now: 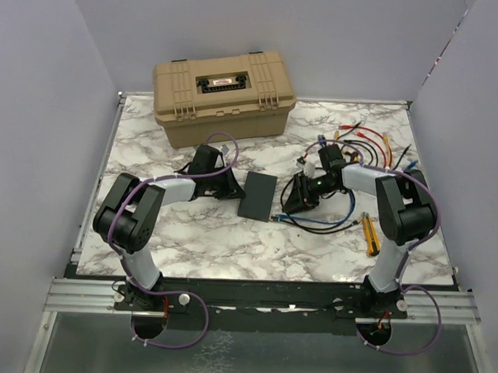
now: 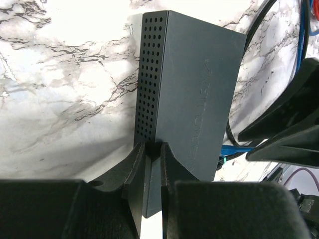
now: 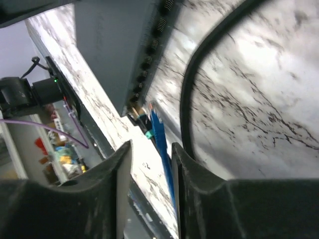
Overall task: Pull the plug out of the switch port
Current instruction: Pull the connector from the switch port, then pick up the connector from the center of the board.
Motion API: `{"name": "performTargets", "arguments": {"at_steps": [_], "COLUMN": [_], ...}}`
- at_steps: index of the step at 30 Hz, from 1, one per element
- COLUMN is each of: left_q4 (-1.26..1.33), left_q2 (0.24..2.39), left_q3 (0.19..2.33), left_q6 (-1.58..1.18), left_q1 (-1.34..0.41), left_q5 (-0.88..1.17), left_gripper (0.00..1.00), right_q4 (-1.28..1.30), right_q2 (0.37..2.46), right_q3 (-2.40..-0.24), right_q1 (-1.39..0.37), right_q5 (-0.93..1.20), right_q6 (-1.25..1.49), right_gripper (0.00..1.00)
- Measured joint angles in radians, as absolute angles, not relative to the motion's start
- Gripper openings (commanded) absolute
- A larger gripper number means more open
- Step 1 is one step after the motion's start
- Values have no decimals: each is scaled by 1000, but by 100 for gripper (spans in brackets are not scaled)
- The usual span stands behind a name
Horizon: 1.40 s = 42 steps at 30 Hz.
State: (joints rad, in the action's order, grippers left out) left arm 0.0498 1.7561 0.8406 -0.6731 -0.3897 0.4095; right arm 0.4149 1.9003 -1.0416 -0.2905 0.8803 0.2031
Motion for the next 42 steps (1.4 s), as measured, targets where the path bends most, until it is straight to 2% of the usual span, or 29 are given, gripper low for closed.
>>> {"name": "performTargets", "arguments": {"at_steps": [3,8,17,27,36,38,42], "left_q4": [47,47,38,25,9,7,5], "left_q2": [1761,1764,1779,1793,1802,1804,1808], "left_q3": [844,847,860,876,891,893,896], "left_q6": [-670,-669,-669,-668,-661,-661,-660], "left_q1": [-387,-386,-381,-374,-372,-372,-369], "left_q5": [419,427,453,472,481,483,488], "left_gripper": [0,0,0,0,0,0,0], "right_q4": [433,472,614,668,675,678,678], "right_q2": [1861,1824,1823,1823,1848,1851,1851], "right_q3": [-1081,-1145,-1157,-1153,-1153,-1153,-1154], "right_q1": [-291,-291,-313,-381,-381,-381,-381], "right_q5": [856,797,672,632,590,579,578], "right_q6": [205,198,152,139,129,127,117], "right_gripper": [55,56,48,37,40,34,7]}}
